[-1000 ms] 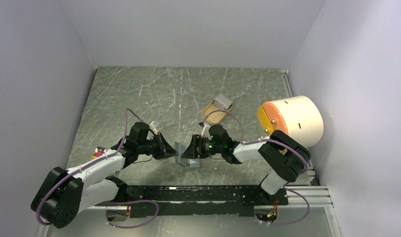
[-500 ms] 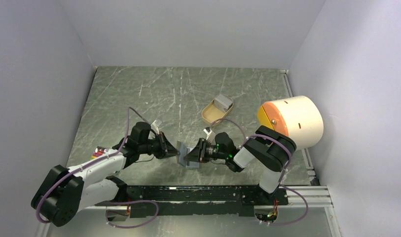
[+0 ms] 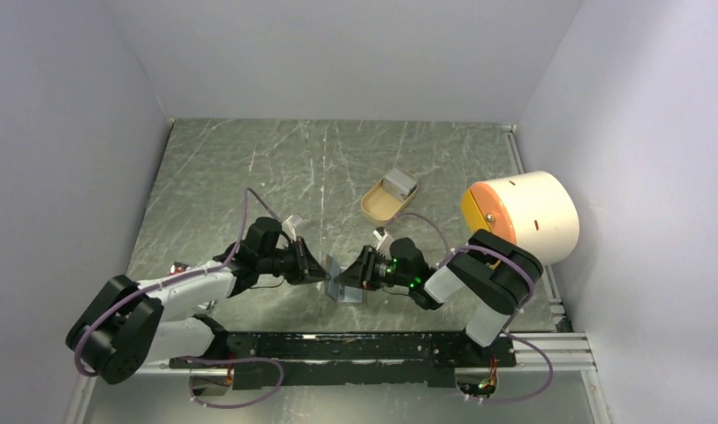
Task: Put the credit cards into the card holder
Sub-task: Turn over the card slot in the card holder.
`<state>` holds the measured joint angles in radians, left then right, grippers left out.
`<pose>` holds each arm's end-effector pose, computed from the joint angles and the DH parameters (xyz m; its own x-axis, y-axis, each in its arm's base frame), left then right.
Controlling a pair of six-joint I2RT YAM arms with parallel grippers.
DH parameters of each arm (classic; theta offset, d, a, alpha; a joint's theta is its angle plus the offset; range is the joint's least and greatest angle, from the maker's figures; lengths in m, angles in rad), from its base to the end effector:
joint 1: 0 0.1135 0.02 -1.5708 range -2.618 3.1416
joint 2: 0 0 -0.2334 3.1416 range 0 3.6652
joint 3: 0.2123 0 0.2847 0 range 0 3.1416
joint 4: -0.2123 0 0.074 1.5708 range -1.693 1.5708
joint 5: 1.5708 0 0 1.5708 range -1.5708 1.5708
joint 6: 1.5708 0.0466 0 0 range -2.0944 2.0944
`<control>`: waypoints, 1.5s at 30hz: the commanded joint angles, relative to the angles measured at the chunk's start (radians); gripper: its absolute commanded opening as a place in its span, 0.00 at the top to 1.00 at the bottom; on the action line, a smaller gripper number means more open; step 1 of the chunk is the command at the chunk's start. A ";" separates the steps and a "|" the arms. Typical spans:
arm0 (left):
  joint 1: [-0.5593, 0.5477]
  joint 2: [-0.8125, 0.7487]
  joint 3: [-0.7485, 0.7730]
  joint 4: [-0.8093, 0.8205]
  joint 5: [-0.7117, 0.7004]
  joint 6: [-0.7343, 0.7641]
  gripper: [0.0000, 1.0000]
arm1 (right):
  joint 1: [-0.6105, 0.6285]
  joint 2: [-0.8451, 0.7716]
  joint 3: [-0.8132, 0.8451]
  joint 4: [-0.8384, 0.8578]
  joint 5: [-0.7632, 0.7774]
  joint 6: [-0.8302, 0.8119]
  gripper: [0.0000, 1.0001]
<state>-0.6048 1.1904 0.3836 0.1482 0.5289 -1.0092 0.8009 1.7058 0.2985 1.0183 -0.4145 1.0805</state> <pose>0.2001 -0.1669 0.1008 -0.9615 -0.2238 -0.1598 0.0101 0.5519 -0.8338 0.1702 0.2025 0.0357 -0.9329 0.1978 -0.3010 -0.1987 0.4142 0.8882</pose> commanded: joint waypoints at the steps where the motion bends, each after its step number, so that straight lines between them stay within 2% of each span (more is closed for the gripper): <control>1: -0.031 0.047 0.053 0.088 0.057 0.010 0.91 | -0.018 -0.010 -0.033 -0.007 0.060 -0.028 0.63; 12: -0.073 0.085 0.071 0.170 0.079 0.013 0.91 | -0.038 0.023 -0.076 0.077 0.057 -0.005 0.67; 22: -0.079 0.151 0.063 0.242 0.116 -0.002 0.91 | -0.043 -0.103 -0.078 -0.064 0.114 -0.070 0.66; 28: -0.079 0.156 0.095 0.102 0.037 0.031 0.91 | -0.043 -0.245 -0.063 -0.249 0.178 -0.134 0.65; 32: -0.079 0.139 0.123 0.007 -0.026 0.068 0.91 | -0.042 -0.341 -0.047 -0.372 0.233 -0.166 0.59; 38: -0.081 0.130 0.122 0.035 -0.014 0.070 0.91 | -0.043 -0.382 -0.080 -0.343 0.225 -0.127 0.51; 45: -0.088 0.020 0.170 -0.177 -0.176 0.101 0.91 | -0.043 -0.408 -0.068 -0.385 0.233 -0.121 0.48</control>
<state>-0.6807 1.2766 0.4877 0.0898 0.4603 -0.9455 0.7612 1.3121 0.2276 0.6678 -0.2085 0.9577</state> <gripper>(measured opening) 0.096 0.526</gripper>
